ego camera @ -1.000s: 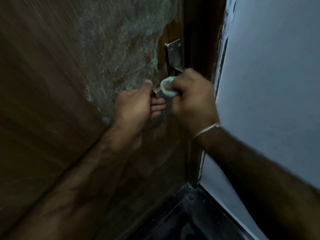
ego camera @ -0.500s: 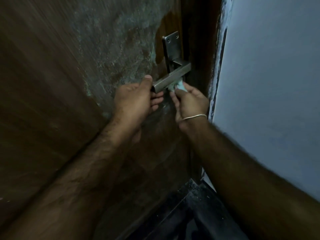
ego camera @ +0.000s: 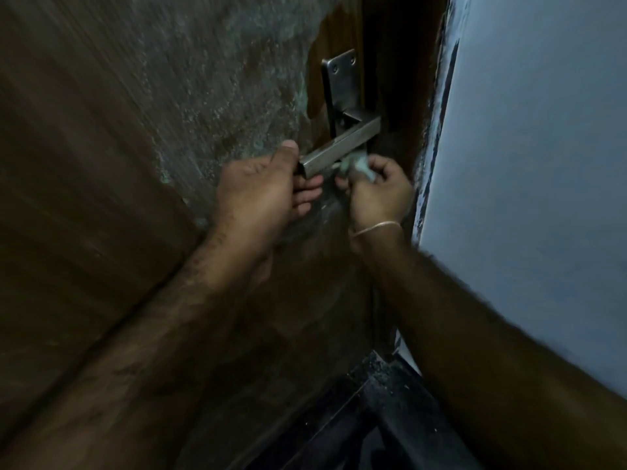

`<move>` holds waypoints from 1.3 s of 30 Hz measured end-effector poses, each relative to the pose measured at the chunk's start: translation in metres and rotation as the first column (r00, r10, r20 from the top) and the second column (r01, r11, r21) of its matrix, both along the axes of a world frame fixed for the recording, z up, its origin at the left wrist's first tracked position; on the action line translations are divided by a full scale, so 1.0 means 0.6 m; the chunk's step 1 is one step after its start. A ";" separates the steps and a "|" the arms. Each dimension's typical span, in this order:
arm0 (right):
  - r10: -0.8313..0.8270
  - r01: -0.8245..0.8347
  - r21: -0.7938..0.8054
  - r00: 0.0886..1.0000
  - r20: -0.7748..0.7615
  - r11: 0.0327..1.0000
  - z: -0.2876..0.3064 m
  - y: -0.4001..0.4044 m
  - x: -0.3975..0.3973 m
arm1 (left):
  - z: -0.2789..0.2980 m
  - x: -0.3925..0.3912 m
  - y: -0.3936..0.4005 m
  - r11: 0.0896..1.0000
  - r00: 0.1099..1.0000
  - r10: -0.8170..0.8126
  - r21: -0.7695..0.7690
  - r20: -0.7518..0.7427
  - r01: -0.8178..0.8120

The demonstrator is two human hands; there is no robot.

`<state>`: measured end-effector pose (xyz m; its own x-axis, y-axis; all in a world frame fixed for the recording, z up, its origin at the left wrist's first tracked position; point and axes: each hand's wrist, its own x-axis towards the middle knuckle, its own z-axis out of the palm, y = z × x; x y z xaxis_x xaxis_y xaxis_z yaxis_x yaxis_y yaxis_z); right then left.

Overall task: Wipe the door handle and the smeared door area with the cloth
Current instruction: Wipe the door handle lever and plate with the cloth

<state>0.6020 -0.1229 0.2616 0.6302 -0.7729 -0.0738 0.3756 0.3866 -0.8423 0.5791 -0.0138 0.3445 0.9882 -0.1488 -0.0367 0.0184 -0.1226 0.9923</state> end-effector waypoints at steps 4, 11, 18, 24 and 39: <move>0.037 -0.035 -0.023 0.994 0.100 0.999 0.009 0.039 0.006 | 0.002 -0.001 0.001 1.000 1.000 -0.010 0.000 -0.004 0.010; -0.029 0.103 -0.604 0.991 0.131 0.790 -0.001 0.035 0.002 | -0.005 0.010 0.007 1.000 1.000 -0.010 0.016 0.002 0.010; -0.181 -0.048 -0.861 0.970 -0.160 0.507 -0.004 0.030 0.020 | -0.004 0.012 0.011 0.998 0.998 -0.027 0.058 0.063 0.024; -0.186 0.101 -0.812 0.982 -0.009 0.574 -0.025 0.016 0.008 | -0.011 0.021 0.004 0.998 0.998 -0.011 0.058 0.058 0.008; -0.157 0.161 -0.032 0.983 0.095 0.986 0.036 -0.011 -0.028 | -0.010 0.007 0.021 0.999 0.993 -0.023 0.027 0.115 0.020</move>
